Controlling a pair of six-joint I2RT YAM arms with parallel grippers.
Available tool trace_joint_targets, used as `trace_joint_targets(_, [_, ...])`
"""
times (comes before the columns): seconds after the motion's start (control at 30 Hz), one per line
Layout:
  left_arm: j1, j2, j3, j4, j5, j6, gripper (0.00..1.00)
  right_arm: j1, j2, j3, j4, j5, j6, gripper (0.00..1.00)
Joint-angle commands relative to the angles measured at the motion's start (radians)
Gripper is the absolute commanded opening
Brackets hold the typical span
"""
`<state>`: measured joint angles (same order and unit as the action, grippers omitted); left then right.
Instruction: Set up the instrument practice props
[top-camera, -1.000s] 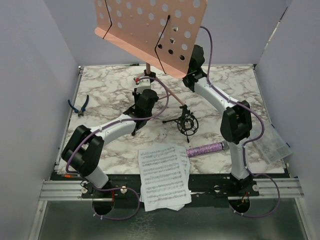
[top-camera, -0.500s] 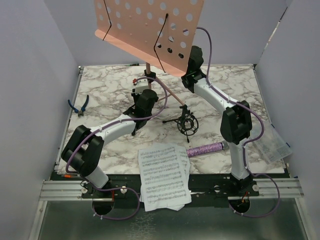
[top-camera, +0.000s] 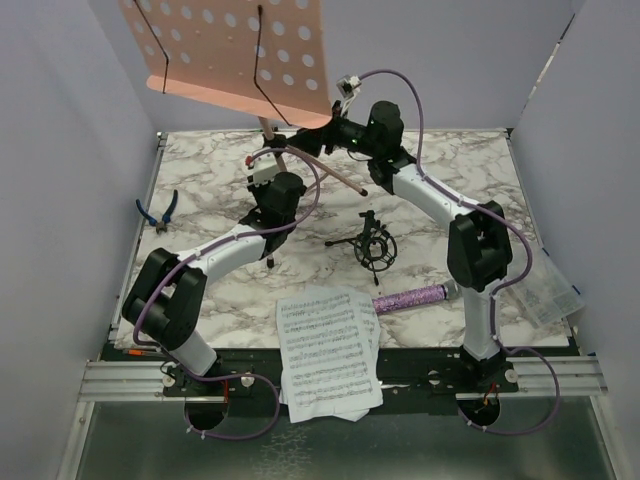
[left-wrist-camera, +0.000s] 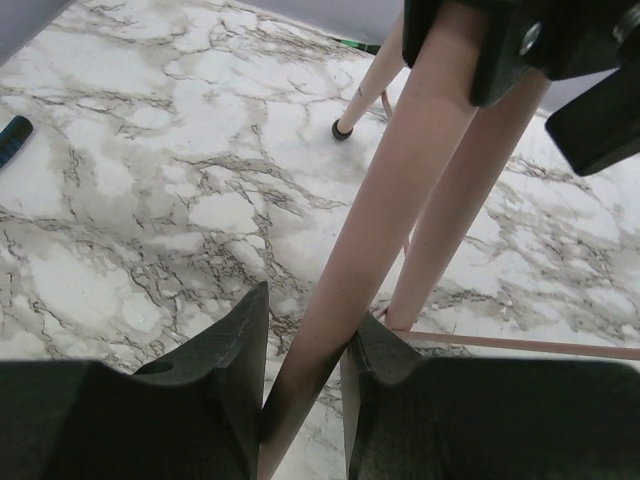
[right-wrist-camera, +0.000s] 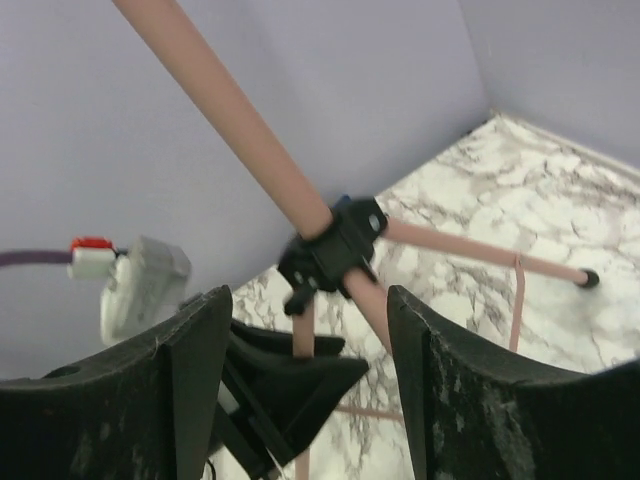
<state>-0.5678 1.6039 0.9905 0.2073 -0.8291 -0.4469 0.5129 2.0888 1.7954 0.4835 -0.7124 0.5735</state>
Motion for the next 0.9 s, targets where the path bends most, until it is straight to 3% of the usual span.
trace_joint_targets(0.0, [0.016, 0.075, -0.055, -0.047, 0.075, -0.253, 0.00, -0.002, -0.098, -0.092, -0.027, 0.035, -0.044, 0.69])
trace_joint_targets(0.3, [-0.005, 0.096, -0.035, -0.010, 0.085, -0.061, 0.00, -0.011, -0.150, -0.218, -0.021, 0.098, -0.103, 0.67])
trace_joint_targets(0.57, [-0.054, 0.131, 0.005, -0.036, 0.017, 0.063, 0.00, -0.026, -0.085, -0.204, -0.033, 0.154, -0.177, 0.65])
trace_joint_targets(0.67, [-0.053, 0.125, 0.003, -0.040, 0.024, 0.058, 0.00, -0.029, -0.054, -0.165, -0.095, 0.147, -0.210, 0.60])
trace_joint_targets(0.87, [-0.056, 0.134, 0.021, -0.053, 0.095, 0.057, 0.00, -0.042, -0.051, -0.249, -0.079, 0.167, -0.176, 0.46])
